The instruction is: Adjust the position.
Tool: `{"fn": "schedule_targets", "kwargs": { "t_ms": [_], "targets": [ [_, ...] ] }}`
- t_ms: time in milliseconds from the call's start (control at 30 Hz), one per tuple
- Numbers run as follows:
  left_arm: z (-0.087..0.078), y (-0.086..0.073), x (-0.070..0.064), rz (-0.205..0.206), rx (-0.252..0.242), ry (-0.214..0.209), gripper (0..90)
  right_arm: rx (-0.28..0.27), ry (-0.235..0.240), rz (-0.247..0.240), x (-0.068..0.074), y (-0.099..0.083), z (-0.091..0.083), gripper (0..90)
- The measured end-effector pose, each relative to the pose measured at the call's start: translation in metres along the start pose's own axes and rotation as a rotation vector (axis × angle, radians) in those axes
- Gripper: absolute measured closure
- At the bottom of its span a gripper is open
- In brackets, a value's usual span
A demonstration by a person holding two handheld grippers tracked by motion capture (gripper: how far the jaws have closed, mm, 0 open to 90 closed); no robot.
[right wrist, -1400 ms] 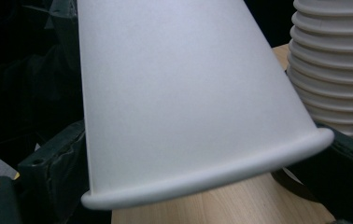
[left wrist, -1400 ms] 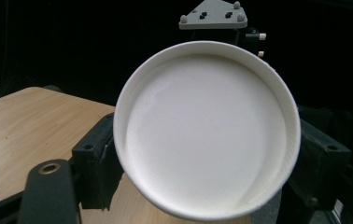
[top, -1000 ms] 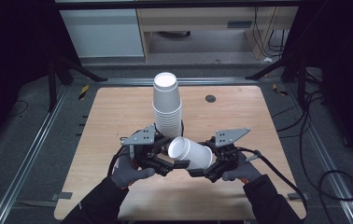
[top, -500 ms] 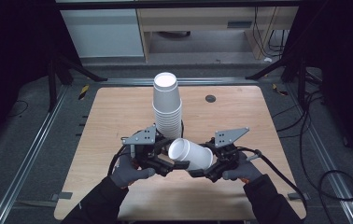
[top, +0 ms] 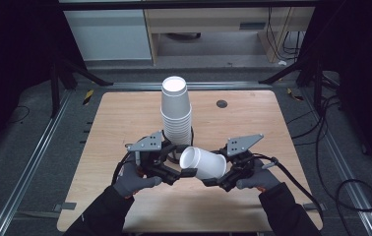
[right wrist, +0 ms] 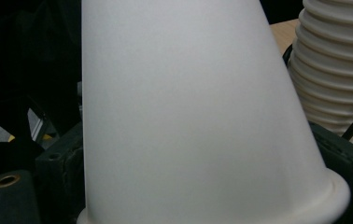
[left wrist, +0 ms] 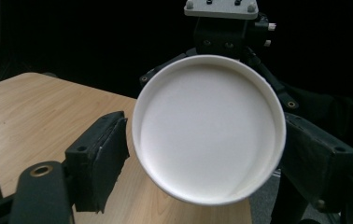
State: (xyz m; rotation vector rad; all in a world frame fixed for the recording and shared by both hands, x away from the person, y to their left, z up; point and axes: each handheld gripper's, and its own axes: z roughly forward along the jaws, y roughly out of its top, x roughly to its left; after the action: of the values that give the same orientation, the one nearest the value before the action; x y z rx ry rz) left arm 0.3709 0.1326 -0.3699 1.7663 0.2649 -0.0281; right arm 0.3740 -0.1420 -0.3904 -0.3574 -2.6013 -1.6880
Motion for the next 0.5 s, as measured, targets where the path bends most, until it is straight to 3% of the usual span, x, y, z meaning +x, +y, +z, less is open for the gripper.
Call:
{"fn": "schedule_targets", "kwargs": {
  "t_ms": [167,500],
  "targets": [
    [-0.009,0.000,0.001,0.014,0.032,0.042,16.9,0.039,-0.026,-0.024,0.000,0.001,-0.005,10.0],
    [-0.028,-0.007,0.002,-0.004,0.047,0.052,22.9,0.104,-0.089,-0.068,-0.007,0.005,-0.018,9.9]
  ]
}}
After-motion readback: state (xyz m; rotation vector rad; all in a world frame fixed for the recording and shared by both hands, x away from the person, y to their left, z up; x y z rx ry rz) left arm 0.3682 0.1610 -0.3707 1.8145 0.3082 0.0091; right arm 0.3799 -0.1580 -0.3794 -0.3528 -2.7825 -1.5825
